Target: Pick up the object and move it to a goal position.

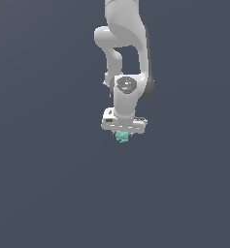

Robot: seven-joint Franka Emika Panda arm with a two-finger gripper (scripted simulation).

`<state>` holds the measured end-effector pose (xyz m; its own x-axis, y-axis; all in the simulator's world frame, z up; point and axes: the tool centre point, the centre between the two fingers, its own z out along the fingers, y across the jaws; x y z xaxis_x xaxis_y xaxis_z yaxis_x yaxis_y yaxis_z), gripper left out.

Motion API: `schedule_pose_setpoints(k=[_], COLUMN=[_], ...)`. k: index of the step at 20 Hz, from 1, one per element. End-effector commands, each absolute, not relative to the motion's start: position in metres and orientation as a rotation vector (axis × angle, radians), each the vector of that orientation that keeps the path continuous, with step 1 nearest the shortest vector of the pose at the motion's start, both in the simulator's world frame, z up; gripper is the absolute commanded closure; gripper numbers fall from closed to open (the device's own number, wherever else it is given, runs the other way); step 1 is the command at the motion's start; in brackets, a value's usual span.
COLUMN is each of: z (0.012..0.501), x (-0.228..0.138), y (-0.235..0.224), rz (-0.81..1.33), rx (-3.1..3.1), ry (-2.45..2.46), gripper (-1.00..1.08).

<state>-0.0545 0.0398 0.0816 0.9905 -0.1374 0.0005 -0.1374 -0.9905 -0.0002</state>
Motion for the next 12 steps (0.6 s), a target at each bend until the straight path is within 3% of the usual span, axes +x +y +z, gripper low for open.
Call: schedule_pose_setpoints(k=[1,12], z=[0.099,0.197], x=[-0.047,-0.006], y=[0.031,-0.020], rz=[-0.002,-0.002], rx=[-3.133,-3.133], ry=[0.217,0.217], gripper=[1.08,1.08])
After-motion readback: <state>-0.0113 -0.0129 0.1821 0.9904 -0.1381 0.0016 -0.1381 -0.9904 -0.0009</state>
